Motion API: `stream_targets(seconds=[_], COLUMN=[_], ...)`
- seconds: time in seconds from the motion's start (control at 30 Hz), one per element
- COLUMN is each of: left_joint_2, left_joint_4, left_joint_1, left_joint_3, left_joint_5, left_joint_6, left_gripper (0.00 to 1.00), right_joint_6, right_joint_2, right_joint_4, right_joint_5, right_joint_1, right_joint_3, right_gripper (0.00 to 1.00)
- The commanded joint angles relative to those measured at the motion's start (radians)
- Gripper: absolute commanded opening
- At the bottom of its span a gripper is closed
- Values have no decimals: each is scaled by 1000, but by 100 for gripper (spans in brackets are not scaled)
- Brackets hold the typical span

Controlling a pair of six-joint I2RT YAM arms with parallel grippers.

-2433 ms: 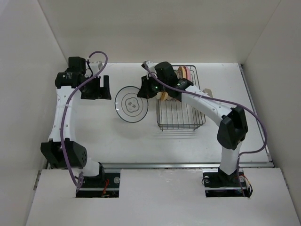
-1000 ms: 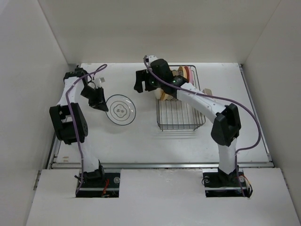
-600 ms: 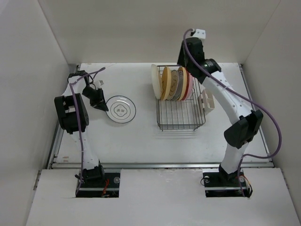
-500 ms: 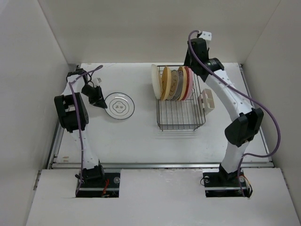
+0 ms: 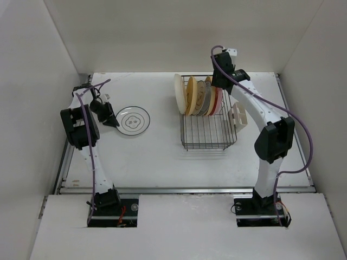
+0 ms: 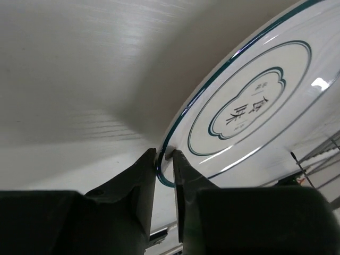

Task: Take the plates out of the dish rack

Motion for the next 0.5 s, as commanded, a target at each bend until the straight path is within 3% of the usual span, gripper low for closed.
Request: stream_targets(seconds=[0.0, 0.03, 0.07, 0.13, 0.2, 0.33, 0.37, 0.4, 0.47], left_joint_2=[-41, -50, -65, -77, -78, -117, -130, -142, -182], left_joint_4=[-12, -12, -12, -21, -33, -72, -82, -82, -91], left_joint_1=[-3, -3, -3, -3, -3, -3, -3, -3, -3], left_joint_3=[24, 24, 24, 24, 47, 58, 58, 58, 58], left_joint_5=[-104, -104, -116, -136, -155, -146, -145, -145, -145], left_joint_6=[2, 2, 2, 2, 2, 13, 13, 13, 13], left_gripper=[16, 21, 35, 50, 65, 67, 67, 68, 68], right_joint_6=[-9, -9, -9, -18, -18, -18, -18, -18, -18], right_joint_2=[10, 10, 19, 42, 62, 76, 76, 76, 76], right_joint_4=[8, -1, -2, -11, -21, -31, -31, -31, -31], right_joint_5=[0, 9, 10, 10, 22, 46, 46, 57, 68], right_joint_1=[-4, -4, -4, -4, -4, -4, -4, -4, -4], right_joint_3=[-4, -4, -14, -14, -14, -14, -14, -14, -4], right_gripper=[45, 45, 45, 45, 50, 51, 46, 26, 11])
